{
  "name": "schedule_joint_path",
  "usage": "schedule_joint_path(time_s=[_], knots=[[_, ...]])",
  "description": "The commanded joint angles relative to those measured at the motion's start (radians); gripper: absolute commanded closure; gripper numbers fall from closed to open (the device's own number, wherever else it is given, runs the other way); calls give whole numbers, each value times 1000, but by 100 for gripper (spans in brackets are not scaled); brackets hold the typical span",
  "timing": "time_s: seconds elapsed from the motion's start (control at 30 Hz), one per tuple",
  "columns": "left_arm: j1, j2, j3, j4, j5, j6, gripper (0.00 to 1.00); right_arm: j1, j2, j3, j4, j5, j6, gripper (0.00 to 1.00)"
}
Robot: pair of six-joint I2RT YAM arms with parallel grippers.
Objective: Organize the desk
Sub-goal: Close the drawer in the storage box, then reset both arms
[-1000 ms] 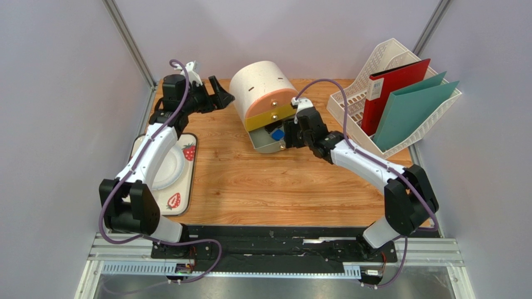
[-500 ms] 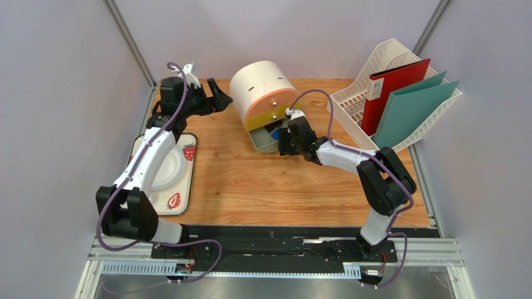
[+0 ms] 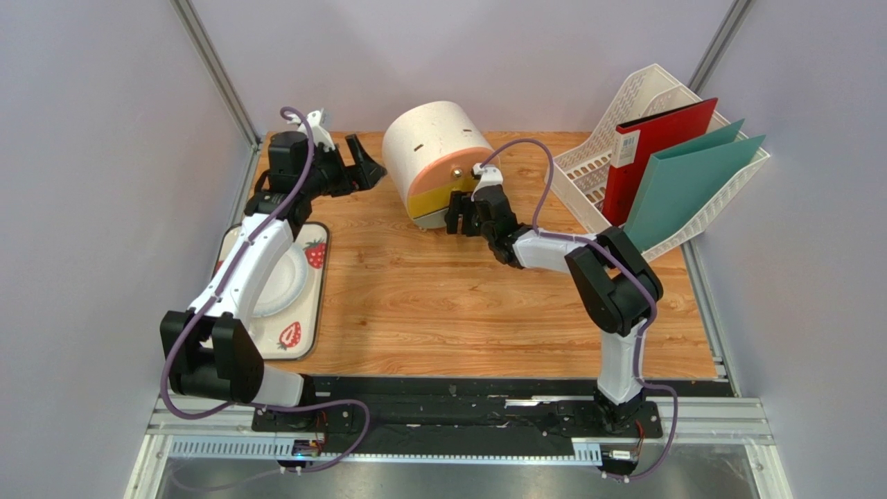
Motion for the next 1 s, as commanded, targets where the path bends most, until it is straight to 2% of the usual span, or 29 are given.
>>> schedule_joint_path(time_s=[0.0, 0.13, 0.23, 0.27, 0.37, 0.4, 0.57, 0.73, 0.8, 0.97], knots=[[-2, -43, -15, 20, 2, 8, 1, -8, 33, 31, 182, 43, 37, 22], [-2, -56, -35, 15, 2, 16, 1, -10, 32, 31, 166, 31, 1, 21], [-2, -92, -64, 21, 13, 33, 1, -10, -31, -25, 182, -24, -15, 20], [-2, -118, -73, 23, 13, 34, 1, -7, -83, -73, 191, -41, -16, 10], [-2, -174, -92, -3, -5, 54, 1, 4, -165, -131, 191, -104, -22, 7], [-2, -191, -109, -2, -11, 57, 1, 21, -221, -156, 157, -103, -30, 5], [-2, -292, -119, -52, -54, 88, 1, 65, -416, -214, 7, -63, -55, 4], [-2, -359, -116, -120, -106, 132, 1, 82, -673, -153, -289, 108, -99, 3], [-2, -386, -124, -121, -119, 137, 1, 82, -723, -130, -362, 168, -136, 3], [-2, -405, -115, -114, -120, 139, 1, 84, -772, -44, -466, 201, -170, 2]])
